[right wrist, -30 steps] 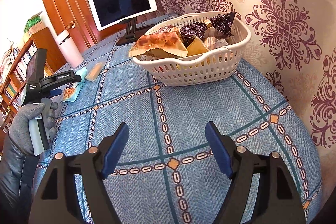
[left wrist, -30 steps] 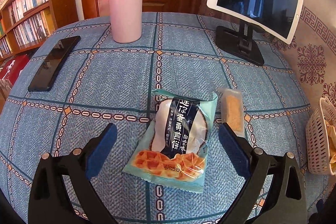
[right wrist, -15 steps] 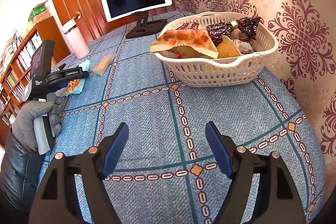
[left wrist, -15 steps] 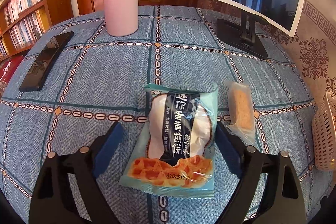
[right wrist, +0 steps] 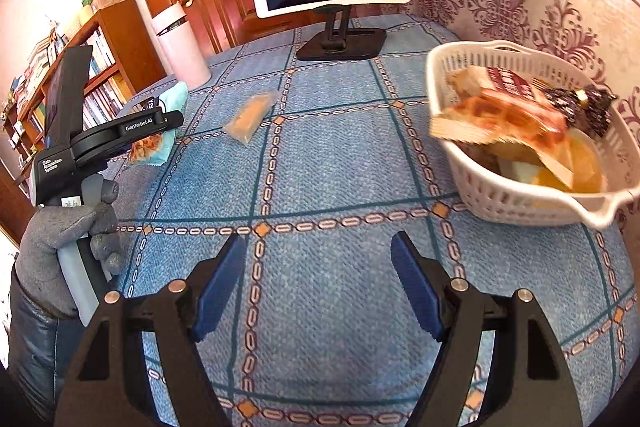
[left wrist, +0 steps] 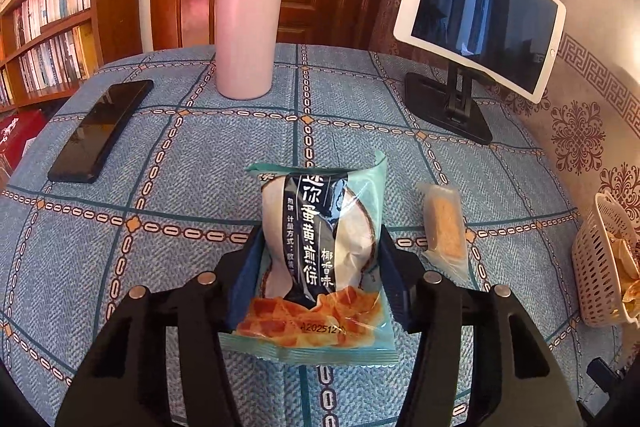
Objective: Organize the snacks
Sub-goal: 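Move the left gripper to the mint-blue waffle-cookie bag and grasp it, then grasp the small orange cracker packet with the right gripper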
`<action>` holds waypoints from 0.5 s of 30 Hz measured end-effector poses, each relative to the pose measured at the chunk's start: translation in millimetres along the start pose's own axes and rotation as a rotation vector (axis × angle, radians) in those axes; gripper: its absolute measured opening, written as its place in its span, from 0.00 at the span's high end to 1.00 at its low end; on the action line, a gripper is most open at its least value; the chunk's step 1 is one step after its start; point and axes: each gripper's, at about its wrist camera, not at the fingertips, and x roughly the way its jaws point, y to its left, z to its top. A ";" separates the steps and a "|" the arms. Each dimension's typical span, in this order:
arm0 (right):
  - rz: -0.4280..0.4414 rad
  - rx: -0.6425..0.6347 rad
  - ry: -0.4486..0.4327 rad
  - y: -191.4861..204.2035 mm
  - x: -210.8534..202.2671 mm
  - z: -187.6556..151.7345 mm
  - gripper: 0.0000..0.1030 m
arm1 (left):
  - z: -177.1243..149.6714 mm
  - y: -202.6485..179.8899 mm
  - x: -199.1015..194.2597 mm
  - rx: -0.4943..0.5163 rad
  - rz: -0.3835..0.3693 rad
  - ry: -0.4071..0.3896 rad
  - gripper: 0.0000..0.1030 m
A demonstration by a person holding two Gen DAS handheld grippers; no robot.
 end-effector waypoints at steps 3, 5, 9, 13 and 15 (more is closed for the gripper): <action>0.011 -0.029 0.009 13.8 19.8 18.8 0.27 | 3.1 5.2 -7.8 -0.015 0.028 -0.039 0.45; 0.025 -0.043 0.015 21.9 32.8 30.8 0.27 | 5.6 10.6 -9.7 -0.032 0.044 -0.055 0.45; 0.021 -0.075 0.024 38.2 58.5 53.4 0.28 | 8.9 23.5 -8.6 -0.077 0.057 -0.061 0.45; 0.007 -0.108 0.040 52.5 85.4 72.0 0.36 | 10.4 35.7 -5.0 -0.122 0.066 -0.051 0.45; 0.015 -0.099 0.060 56.8 98.1 78.7 0.39 | 9.6 39.8 -4.2 -0.134 0.069 -0.049 0.45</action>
